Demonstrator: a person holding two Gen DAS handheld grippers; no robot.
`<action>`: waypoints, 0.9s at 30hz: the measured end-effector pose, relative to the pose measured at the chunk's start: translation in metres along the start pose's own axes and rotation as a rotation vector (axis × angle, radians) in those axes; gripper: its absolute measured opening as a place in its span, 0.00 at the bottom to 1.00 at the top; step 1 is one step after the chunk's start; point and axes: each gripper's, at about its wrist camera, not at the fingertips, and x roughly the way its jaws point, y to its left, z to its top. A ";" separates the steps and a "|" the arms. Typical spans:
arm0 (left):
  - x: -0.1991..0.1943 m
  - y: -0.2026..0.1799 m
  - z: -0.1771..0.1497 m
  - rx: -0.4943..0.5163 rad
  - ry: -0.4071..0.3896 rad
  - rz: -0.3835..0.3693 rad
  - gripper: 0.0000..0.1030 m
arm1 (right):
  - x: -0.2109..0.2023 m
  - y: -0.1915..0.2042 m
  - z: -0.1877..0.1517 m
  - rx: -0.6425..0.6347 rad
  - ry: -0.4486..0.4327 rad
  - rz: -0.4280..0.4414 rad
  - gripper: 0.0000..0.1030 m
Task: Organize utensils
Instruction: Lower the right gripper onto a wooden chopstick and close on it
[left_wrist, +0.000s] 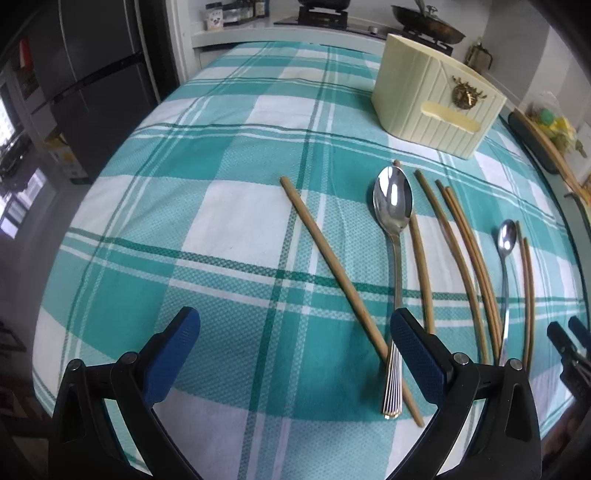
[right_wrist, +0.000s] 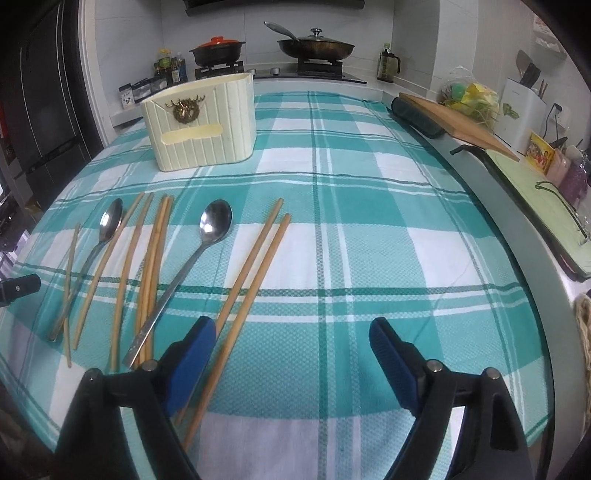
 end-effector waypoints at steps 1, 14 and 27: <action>0.005 -0.001 0.002 -0.010 0.004 0.004 1.00 | 0.006 0.002 0.001 0.002 0.009 -0.004 0.84; 0.031 -0.007 0.002 0.057 0.021 0.127 1.00 | 0.028 0.010 -0.014 -0.086 0.040 -0.075 0.84; 0.026 0.051 0.003 0.089 0.110 0.050 1.00 | 0.028 -0.025 -0.013 -0.113 0.118 -0.055 0.85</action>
